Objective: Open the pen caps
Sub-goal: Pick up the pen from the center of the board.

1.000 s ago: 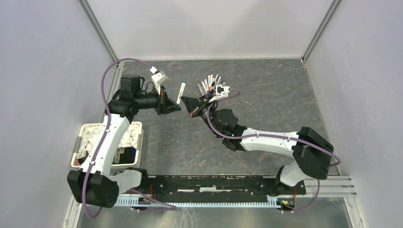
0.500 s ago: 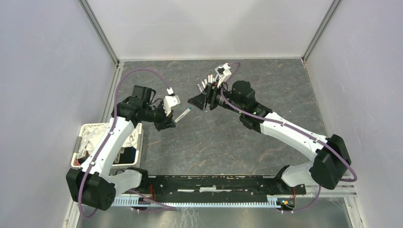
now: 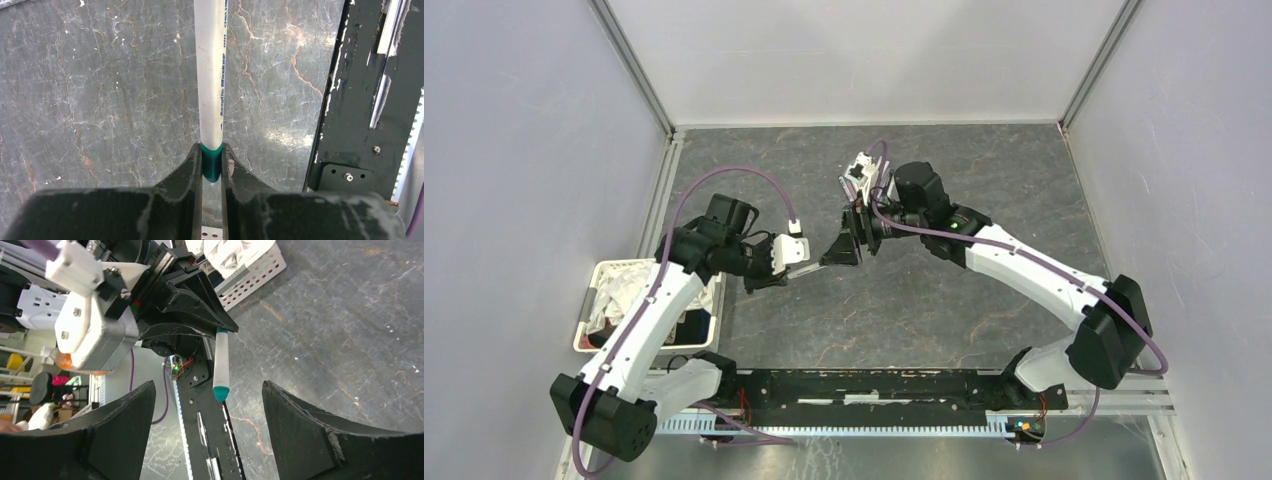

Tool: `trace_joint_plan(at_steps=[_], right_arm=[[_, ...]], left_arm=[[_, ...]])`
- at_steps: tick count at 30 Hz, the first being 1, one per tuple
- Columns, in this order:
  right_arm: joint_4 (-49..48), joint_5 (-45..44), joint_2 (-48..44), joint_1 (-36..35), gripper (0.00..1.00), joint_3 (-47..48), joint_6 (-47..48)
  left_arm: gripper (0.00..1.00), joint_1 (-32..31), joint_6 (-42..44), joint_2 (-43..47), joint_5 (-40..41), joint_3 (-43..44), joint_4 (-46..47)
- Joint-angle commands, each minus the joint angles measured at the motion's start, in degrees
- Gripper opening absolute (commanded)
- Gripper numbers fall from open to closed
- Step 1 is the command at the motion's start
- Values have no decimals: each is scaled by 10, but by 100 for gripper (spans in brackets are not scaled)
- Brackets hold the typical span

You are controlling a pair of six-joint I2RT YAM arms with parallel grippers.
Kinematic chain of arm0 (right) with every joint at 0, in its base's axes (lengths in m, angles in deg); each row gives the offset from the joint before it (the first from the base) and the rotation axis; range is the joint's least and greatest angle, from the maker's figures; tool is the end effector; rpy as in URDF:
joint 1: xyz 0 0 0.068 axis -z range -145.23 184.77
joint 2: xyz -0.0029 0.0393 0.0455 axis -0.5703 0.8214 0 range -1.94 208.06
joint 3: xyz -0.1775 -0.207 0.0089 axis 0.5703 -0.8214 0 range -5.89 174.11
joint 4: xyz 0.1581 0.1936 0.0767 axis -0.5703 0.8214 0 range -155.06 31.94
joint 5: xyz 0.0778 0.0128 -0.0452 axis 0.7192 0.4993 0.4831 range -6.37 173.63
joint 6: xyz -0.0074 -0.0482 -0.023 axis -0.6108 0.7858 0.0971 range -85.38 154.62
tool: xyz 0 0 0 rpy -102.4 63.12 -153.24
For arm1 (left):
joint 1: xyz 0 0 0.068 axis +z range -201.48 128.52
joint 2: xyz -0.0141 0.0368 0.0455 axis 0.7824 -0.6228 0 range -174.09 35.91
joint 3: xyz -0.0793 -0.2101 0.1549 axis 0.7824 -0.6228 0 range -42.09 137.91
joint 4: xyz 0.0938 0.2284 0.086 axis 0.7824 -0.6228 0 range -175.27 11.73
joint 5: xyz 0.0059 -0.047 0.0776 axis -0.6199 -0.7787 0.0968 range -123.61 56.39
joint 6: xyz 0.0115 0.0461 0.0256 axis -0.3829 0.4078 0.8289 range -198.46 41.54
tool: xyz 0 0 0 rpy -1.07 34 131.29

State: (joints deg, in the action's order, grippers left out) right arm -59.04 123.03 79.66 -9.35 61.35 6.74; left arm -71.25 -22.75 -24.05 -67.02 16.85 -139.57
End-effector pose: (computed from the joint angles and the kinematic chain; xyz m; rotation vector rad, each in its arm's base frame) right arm 0.2202 0.2452 0.3367 -0.8067 1.9869 1.4532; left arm 0.1647 -0.0799 0.3057 1.6519 1.8369 -0.5160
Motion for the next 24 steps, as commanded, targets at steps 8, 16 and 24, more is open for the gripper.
trace_joint_plan(at_steps=[8,16,24], right_arm=[[30,77,98,-12,74,83,3],[76,80,170,-50,69,143,22],[62,100,190,-66,53,131,18]], left_arm=[[2,-24,81,14,32,40,-41],[2,-42,130,11,98,46,-43],[2,-45,161,17,108,60,-47]])
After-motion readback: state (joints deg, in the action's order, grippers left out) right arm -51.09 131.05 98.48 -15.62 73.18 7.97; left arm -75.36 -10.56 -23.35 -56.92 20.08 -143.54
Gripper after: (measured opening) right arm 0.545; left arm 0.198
